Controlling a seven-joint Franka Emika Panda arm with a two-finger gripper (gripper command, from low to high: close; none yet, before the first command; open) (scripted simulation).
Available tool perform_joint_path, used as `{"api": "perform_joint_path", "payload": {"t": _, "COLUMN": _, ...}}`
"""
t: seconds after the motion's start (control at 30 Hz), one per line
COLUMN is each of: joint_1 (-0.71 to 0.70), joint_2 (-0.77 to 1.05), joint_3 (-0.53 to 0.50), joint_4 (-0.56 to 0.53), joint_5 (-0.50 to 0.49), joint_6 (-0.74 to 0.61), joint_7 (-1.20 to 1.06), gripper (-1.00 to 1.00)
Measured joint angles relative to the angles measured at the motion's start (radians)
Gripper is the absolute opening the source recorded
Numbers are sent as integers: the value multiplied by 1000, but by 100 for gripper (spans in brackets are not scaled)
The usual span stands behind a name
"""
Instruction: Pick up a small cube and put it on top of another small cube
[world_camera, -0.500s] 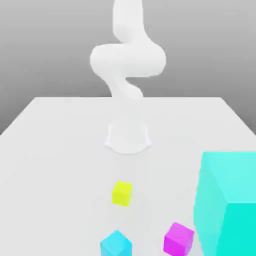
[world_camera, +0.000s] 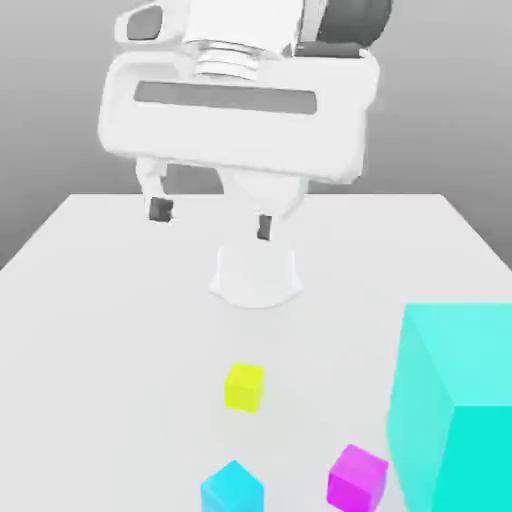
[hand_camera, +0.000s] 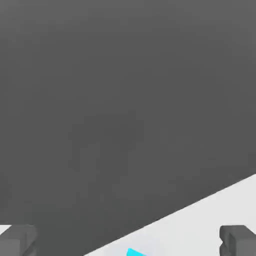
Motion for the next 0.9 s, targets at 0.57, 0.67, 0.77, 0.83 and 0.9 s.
{"api": "perform_joint_path", "payload": {"t": 0.57, "joint_1": 18, "joint_2": 590, "joint_3": -47, "joint_4": -21, "joint_5": 20, "joint_6": 293, "joint_7": 305, "gripper": 0}}
{"api": "perform_joint_path", "payload": {"t": 0.67, "joint_1": 25, "joint_2": 613, "joint_3": -55, "joint_4": -16, "joint_5": 13, "joint_6": 311, "joint_7": 311, "gripper": -100}}
{"api": "perform_joint_path", "payload": {"t": 0.77, "joint_1": 24, "joint_2": 613, "joint_3": -55, "joint_4": -16, "joint_5": 12, "joint_6": 313, "joint_7": 312, "gripper": -100}}
{"api": "perform_joint_path", "payload": {"t": 0.83, "joint_1": 24, "joint_2": 612, "joint_3": -54, "joint_4": -16, "joint_5": 13, "joint_6": 312, "joint_7": 312, "gripper": -100}}
{"api": "perform_joint_path", "payload": {"t": 0.9, "joint_1": 9, "joint_2": 555, "joint_3": -35, "joint_4": -28, "joint_5": 33, "joint_6": 268, "joint_7": 297, "gripper": -100}}
